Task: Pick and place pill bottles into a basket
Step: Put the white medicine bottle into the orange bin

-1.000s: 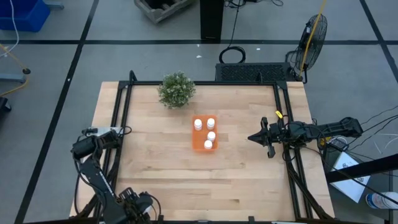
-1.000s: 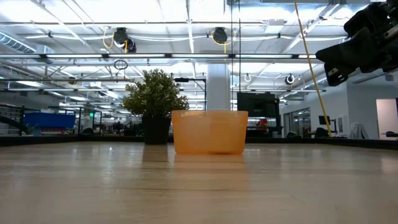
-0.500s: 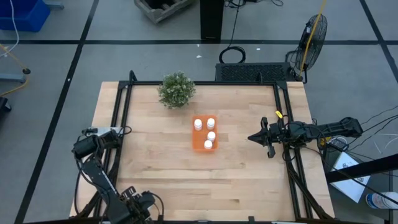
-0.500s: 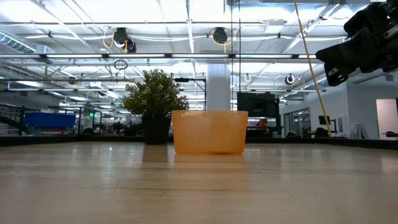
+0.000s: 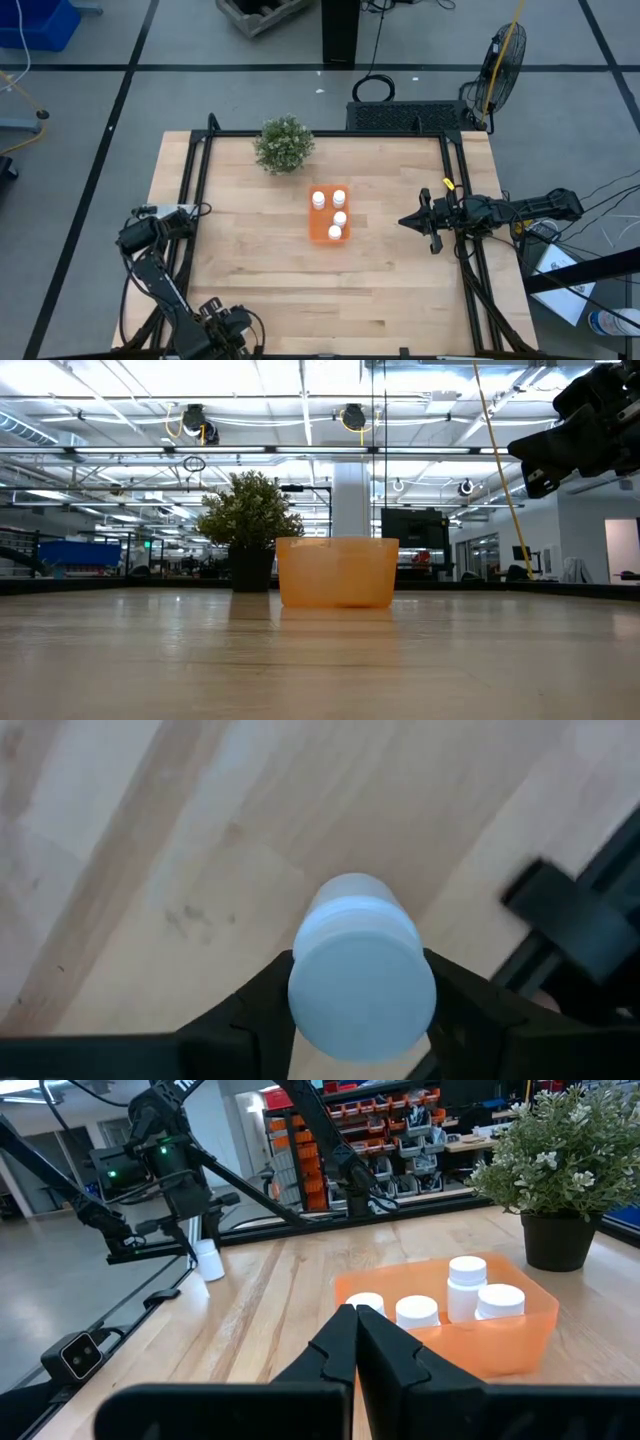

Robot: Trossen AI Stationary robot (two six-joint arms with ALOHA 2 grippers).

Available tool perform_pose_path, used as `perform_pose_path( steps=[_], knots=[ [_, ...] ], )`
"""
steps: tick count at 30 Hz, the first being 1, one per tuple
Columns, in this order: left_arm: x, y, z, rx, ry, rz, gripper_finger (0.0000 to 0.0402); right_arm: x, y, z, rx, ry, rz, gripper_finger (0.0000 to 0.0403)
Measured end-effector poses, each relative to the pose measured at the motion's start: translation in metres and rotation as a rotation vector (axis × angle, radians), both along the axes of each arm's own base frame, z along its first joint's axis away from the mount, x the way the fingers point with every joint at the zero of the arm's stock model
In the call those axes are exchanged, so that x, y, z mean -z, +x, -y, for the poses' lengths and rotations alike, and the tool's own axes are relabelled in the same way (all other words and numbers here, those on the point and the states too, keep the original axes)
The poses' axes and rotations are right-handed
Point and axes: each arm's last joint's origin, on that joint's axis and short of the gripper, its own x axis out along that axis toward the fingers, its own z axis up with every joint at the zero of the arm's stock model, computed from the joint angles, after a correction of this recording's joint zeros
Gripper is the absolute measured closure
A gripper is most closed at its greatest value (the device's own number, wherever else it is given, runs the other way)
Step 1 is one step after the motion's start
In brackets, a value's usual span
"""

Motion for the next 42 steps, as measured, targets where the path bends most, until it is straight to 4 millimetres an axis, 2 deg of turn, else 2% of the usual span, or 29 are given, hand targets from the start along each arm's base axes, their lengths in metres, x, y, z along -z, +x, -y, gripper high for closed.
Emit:
perform_pose_path(
  steps=[2, 8, 13, 18, 23, 26, 30, 35, 39, 42],
  knots=[
    [0.000, 0.005, -0.003, -0.012, 0.006, 0.006, 0.0230, 0.000, 0.000, 0.000, 0.000, 0.000, 0.000, 0.0403],
    [0.000, 0.026, -0.019, 0.006, 0.030, 0.014, 0.0227, 0.000, 0.000, 0.000, 0.000, 0.000, 0.000, 0.0403],
    [0.000, 0.052, -0.041, 0.070, 0.047, -0.006, 0.0204, 0.000, 0.000, 0.000, 0.000, 0.000, 0.000, 0.0403],
    [-0.001, 0.080, -0.071, 0.161, 0.062, -0.033, 0.0231, 0.000, 0.000, 0.000, 0.000, 0.000, 0.000, 0.0403],
    [-0.014, 0.105, -0.108, 0.235, 0.090, -0.007, 0.0231, 0.000, 0.000, 0.000, 0.000, 0.000, 0.000, 0.0403],
    [-0.029, 0.116, -0.134, 0.243, 0.096, 0.029, 0.0226, 0.000, 0.000, 0.000, 0.000, 0.000, 0.000, 0.0403],
    [-0.058, 0.123, -0.172, 0.222, 0.092, 0.097, 0.0212, 0.000, 0.000, 0.000, 0.000, 0.000, 0.000, 0.0403],
    [-0.094, 0.124, -0.225, 0.142, 0.120, 0.213, 0.0222, 0.000, 0.000, 0.000, 0.000, 0.000, -0.001, 0.0403],
    [-0.112, 0.130, -0.263, 0.067, 0.106, 0.318, 0.0222, 0.000, 0.000, 0.000, 0.000, 0.000, 0.000, 0.0403],
    [-0.115, 0.139, -0.287, 0.076, 0.060, 0.379, 0.0212, 0.000, 0.000, 0.000, 0.000, 0.000, 0.000, 0.0403]
  ],
)
